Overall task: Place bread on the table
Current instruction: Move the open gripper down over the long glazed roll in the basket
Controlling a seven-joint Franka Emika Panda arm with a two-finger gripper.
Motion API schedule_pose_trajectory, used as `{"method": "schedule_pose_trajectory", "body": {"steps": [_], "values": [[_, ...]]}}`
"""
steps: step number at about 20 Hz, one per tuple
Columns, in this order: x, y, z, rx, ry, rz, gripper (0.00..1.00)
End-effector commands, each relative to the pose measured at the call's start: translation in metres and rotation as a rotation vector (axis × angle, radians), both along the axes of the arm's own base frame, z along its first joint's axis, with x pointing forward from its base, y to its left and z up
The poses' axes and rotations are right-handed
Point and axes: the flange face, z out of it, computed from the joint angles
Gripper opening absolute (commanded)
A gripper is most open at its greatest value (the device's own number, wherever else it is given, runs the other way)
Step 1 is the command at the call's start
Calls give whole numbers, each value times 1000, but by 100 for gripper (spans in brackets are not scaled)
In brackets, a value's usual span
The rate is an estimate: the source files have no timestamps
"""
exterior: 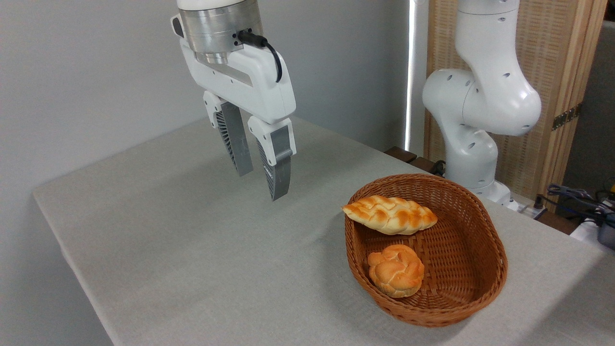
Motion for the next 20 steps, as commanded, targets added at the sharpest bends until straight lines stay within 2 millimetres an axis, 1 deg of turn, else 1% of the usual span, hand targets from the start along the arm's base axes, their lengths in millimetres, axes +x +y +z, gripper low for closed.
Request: {"method": "schedule_pose_trajectory", "body": {"steps": [1,7,12,13,15,18,20], "values": [[0,5,-1,-2,10,25,100],[-4,4,-6,-2,31,20,100],[-30,2,-19,-2,65,-9,100],[-38,2,-23,-3,72,-27,100],[-61,4,-31,-6,90,-106,100],[-100,10,-50,-23,129,-317,100],[-121,16,-65,-53,152,-471,100]]}}
